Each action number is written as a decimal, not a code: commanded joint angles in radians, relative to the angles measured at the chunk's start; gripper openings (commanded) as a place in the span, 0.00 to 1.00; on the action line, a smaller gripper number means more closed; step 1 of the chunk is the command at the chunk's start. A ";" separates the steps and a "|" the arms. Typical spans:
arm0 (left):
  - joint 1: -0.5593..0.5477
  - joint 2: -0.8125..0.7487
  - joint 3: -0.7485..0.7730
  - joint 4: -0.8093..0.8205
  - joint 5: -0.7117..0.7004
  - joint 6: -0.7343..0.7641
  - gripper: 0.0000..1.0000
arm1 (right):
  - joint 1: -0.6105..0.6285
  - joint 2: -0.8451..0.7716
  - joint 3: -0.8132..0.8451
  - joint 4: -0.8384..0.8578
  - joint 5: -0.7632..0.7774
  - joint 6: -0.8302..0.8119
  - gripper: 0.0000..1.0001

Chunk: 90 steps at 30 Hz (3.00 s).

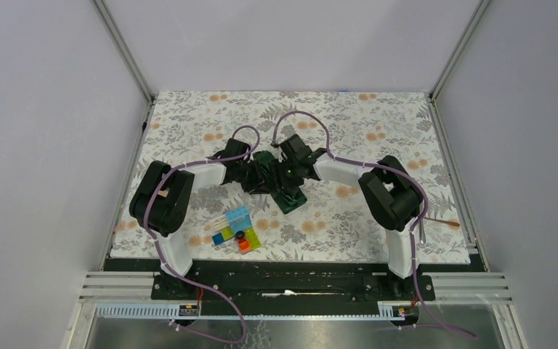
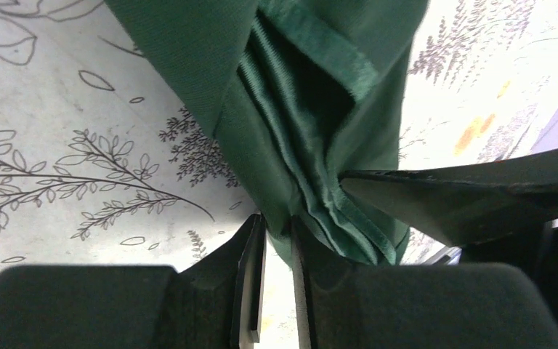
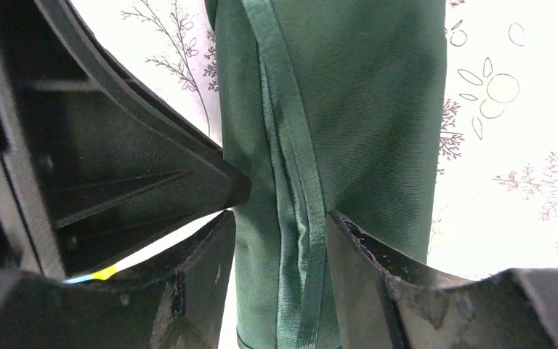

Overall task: Fold the napkin into a case and place the utensils inside
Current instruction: Smooth out the smaller rectangle-folded napkin at the center of the board.

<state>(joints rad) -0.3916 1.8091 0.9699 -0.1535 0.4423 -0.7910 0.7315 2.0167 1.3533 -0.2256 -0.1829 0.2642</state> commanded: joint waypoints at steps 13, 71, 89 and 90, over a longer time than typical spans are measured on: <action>-0.006 0.001 -0.050 -0.025 -0.068 0.056 0.13 | -0.021 0.017 -0.013 0.027 0.009 0.067 0.42; -0.006 0.003 -0.142 0.116 -0.073 -0.059 0.00 | 0.208 0.030 0.201 -0.187 0.405 -0.042 0.00; -0.006 -0.024 -0.157 0.114 -0.089 -0.063 0.00 | 0.180 0.035 0.244 -0.219 0.322 0.054 0.00; -0.006 -0.025 -0.157 0.114 -0.088 -0.063 0.00 | 0.179 0.042 0.251 -0.220 0.315 0.062 0.00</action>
<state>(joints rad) -0.3904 1.7844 0.8440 0.0177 0.4351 -0.8879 0.9085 2.0750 1.5406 -0.4381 0.1951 0.2935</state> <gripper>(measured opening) 0.010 0.019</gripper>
